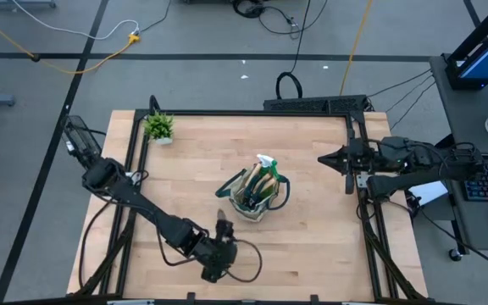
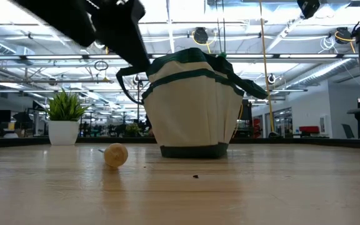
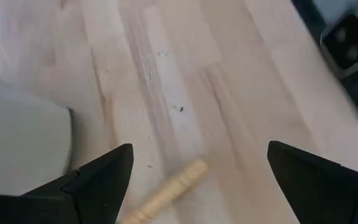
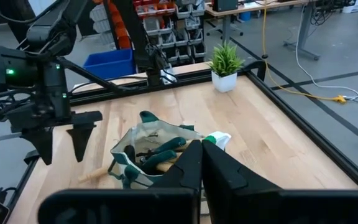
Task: Pick & Place Garden tools in Gardening bag
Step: Put the brown trowel into the gardening bag
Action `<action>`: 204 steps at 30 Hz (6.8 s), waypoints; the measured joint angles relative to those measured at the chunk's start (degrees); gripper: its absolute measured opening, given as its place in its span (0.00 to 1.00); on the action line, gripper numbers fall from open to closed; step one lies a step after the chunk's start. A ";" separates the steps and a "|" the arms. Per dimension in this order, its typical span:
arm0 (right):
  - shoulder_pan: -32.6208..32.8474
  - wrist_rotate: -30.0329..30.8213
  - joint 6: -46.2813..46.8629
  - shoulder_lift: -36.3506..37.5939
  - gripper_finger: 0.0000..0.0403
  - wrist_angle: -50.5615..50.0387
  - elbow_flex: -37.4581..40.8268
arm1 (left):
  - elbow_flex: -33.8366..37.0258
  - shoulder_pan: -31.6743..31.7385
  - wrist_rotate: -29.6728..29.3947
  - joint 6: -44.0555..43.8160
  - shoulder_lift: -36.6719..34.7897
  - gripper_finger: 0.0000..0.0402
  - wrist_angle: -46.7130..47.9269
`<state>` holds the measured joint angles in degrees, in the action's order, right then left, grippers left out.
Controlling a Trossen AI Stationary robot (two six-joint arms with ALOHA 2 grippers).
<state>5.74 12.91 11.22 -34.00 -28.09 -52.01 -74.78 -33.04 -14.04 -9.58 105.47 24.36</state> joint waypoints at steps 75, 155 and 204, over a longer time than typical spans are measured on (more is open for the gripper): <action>-0.04 0.97 2.56 -0.02 0.00 3.51 2.36 | 5.76 5.74 10.48 41.17 -0.02 0.94 -2.10; -0.04 0.53 -7.62 0.01 0.00 11.59 2.43 | 13.46 16.52 -13.75 -43.32 -17.60 0.18 -37.64; -0.04 0.71 -7.43 0.07 0.00 11.56 2.43 | -12.87 20.78 -56.45 -19.67 5.38 0.18 -27.46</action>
<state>5.69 13.62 3.79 -33.93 -16.53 -49.58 -87.66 -12.25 -70.49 -29.25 110.85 -3.10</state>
